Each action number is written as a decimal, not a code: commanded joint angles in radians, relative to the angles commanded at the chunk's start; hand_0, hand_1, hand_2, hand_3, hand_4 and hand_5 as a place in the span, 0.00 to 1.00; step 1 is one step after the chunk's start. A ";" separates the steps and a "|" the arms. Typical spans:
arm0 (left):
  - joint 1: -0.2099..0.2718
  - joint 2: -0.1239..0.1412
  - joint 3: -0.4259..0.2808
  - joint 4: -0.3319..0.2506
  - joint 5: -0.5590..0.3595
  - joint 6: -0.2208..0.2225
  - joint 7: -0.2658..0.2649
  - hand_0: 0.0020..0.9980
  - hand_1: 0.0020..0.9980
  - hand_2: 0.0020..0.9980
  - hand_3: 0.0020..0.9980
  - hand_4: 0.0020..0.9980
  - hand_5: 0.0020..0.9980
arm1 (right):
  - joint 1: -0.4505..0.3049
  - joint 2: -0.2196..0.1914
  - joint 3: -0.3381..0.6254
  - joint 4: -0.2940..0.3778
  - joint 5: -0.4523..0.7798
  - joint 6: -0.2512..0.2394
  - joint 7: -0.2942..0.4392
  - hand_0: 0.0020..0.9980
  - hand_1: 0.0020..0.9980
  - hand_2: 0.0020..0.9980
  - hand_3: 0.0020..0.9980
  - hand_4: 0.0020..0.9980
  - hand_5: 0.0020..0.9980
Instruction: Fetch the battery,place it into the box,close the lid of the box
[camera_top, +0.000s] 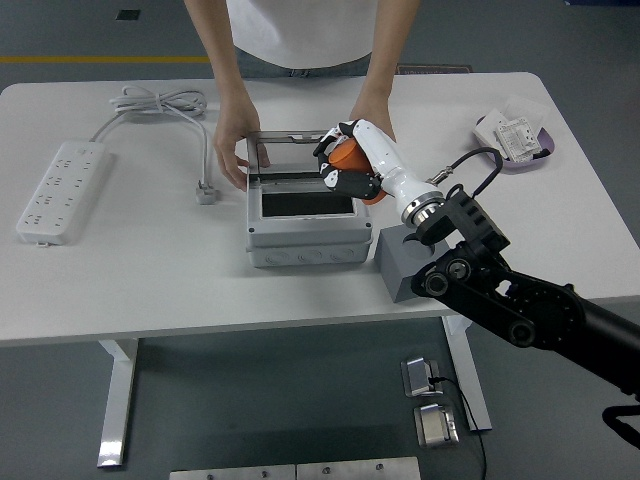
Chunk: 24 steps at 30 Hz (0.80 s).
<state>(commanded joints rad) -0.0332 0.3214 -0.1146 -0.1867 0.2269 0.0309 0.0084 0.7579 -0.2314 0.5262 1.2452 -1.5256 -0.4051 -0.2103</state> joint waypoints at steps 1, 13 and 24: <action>0.000 0.001 0.003 0.000 -0.002 0.000 0.000 0.60 0.69 0.63 0.65 0.72 0.17 | 0.020 0.011 -0.022 -0.017 -0.040 0.008 -0.023 0.21 0.21 0.38 0.44 0.16 0.00; -0.012 0.015 0.047 -0.002 -0.029 -0.001 0.003 0.60 0.69 0.63 0.65 0.72 0.18 | 0.198 0.126 -0.265 -0.250 -0.207 0.001 -0.074 0.21 0.21 0.37 0.43 0.17 0.00; -0.027 0.022 0.069 -0.004 -0.039 -0.002 0.006 0.61 0.69 0.63 0.65 0.72 0.18 | 0.242 0.186 -0.358 -0.398 -0.060 0.012 -0.034 0.22 0.22 0.37 0.44 0.17 0.00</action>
<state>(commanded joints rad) -0.0601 0.3437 -0.0457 -0.1907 0.1884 0.0290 0.0143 0.9998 -0.0457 0.1677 0.8468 -1.5853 -0.3928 -0.2441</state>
